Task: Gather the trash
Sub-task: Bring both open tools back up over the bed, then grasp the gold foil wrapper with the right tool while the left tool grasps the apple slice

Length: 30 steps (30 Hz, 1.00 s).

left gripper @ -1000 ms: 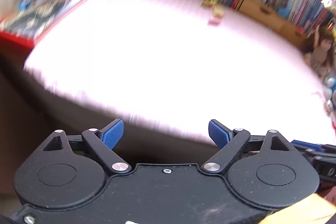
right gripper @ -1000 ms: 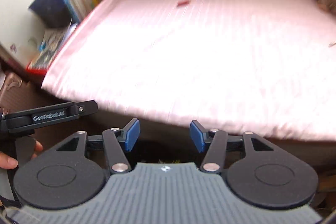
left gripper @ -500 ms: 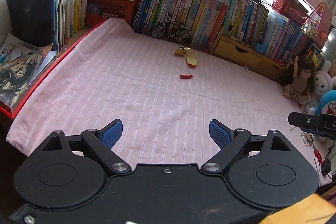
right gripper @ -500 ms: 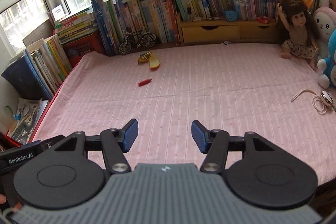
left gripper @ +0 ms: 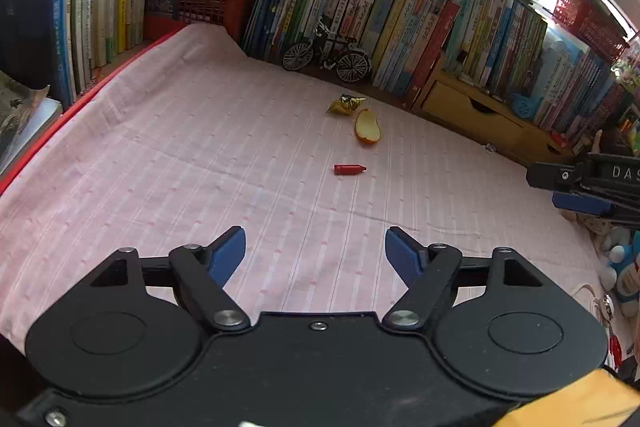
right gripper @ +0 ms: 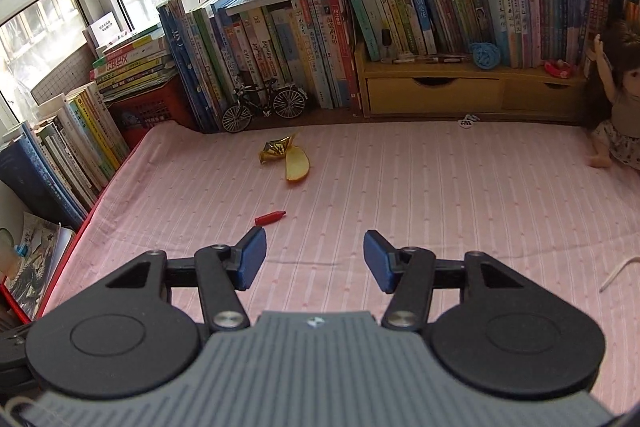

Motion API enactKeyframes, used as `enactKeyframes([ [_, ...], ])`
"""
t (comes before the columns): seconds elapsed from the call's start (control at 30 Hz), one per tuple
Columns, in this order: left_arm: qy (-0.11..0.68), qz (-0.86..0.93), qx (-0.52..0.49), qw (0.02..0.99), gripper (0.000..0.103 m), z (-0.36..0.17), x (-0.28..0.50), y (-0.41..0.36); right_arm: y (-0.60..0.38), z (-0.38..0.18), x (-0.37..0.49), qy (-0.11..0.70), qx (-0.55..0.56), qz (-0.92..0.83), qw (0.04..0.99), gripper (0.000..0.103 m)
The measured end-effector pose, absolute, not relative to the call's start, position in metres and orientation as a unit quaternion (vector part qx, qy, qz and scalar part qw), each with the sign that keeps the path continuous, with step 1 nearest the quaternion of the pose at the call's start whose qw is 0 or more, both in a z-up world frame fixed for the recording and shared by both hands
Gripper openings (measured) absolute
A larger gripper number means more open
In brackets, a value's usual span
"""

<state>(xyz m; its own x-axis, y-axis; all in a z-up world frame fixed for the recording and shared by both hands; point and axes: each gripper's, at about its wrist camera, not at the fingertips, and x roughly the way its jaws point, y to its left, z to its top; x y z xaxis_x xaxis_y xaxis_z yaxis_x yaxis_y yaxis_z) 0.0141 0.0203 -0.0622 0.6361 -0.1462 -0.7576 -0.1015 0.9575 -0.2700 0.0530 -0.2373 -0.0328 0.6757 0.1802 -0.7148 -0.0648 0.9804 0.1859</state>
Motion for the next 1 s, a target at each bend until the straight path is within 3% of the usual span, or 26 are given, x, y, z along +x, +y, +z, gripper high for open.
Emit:
enactKeyframes([
  [0.17, 0.433, -0.005, -0.15, 0.889, 0.07, -0.094, 0.076, -0.016, -0.253, -0.054, 0.116, 0.42, 0.055, 0.088, 0.901, 0.052],
  [0.47, 0.454, 0.021, -0.106, 0.885, 0.072, -0.161, 0.176, -0.06, -0.258, -0.105, 0.219, 0.455, 0.009, 0.137, 0.88, 0.048],
  [0.73, 0.446, 0.035, -0.103, 0.888, 0.069, -0.201, 0.216, -0.06, -0.219, -0.158, 0.289, 0.486, -0.018, 0.192, 0.853, 0.044],
  [0.77, 0.441, 0.031, -0.102, 0.891, 0.065, -0.202, 0.218, -0.06, -0.213, -0.164, 0.294, 0.487, -0.023, 0.199, 0.85, 0.044],
  [0.83, 0.427, 0.025, -0.096, 0.899, 0.045, -0.201, 0.217, -0.06, -0.202, -0.175, 0.301, 0.491, -0.032, 0.213, 0.844, 0.049],
  [0.9, 0.427, 0.023, -0.09, 0.899, 0.011, -0.201, 0.217, -0.061, -0.192, -0.185, 0.308, 0.492, -0.042, 0.222, 0.841, 0.05],
  [0.93, 0.43, 0.02, -0.092, 0.898, 0.005, -0.198, 0.216, -0.059, -0.187, -0.19, 0.311, 0.494, -0.047, 0.225, 0.839, 0.05],
  [1.0, 0.432, 0.013, -0.108, 0.895, 0.0, -0.195, 0.213, -0.055, -0.182, -0.199, 0.315, 0.507, -0.046, 0.234, 0.828, 0.027],
])
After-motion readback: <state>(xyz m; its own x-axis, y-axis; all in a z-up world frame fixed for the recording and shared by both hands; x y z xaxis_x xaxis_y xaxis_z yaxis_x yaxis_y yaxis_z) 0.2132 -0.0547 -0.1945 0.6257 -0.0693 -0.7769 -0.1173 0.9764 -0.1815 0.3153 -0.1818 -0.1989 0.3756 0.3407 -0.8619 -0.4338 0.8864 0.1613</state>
